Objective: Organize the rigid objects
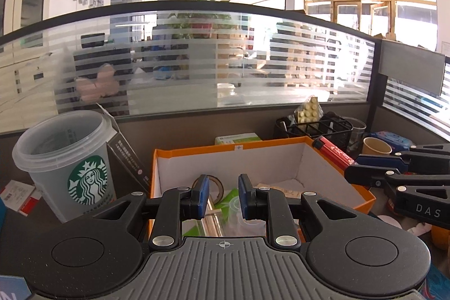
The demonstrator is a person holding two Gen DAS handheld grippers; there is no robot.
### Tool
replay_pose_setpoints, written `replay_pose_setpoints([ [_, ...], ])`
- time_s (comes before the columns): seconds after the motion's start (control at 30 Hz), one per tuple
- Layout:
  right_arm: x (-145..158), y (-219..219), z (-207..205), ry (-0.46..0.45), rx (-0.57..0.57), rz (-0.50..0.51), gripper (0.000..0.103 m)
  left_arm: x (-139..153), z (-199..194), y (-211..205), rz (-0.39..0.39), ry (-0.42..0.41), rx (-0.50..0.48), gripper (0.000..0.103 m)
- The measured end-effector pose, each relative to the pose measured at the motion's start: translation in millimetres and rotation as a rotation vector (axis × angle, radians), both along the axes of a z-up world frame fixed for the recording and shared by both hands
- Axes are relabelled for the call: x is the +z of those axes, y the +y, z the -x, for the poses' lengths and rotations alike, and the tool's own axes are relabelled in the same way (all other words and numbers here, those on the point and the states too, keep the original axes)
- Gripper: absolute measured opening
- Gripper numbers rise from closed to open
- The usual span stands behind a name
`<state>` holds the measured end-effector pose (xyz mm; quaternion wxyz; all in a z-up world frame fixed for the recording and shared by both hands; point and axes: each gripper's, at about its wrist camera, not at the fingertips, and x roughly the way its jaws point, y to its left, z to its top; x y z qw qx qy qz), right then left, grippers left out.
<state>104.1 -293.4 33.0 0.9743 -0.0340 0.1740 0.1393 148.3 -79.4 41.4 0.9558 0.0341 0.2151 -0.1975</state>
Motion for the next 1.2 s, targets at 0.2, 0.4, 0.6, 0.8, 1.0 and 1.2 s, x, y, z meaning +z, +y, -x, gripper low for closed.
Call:
replay_pose_setpoints([
  [0.2,-7,0,5,0.014,0.019,-0.013,0.017,-23,15,23,0.004,0.043,-0.011,0.021],
  [0.4,-10,7,21,0.011,0.05,-0.025,0.018,-62,28,53,-0.039,0.137,-0.062,0.022],
  [0.6,-14,10,26,0.02,0.067,-0.05,0.017,-103,11,60,-0.143,0.232,-0.251,0.025],
  [0.8,-19,6,26,0.039,0.054,-0.065,0.017,-118,-11,58,-0.17,0.226,-0.34,0.039],
  [1.0,-20,2,27,0.044,0.045,-0.075,0.017,-130,-4,48,-0.247,0.195,-0.464,0.083],
  [1.2,-19,1,30,0.04,0.048,-0.086,0.017,-127,-4,66,-0.14,0.245,-0.386,0.021],
])
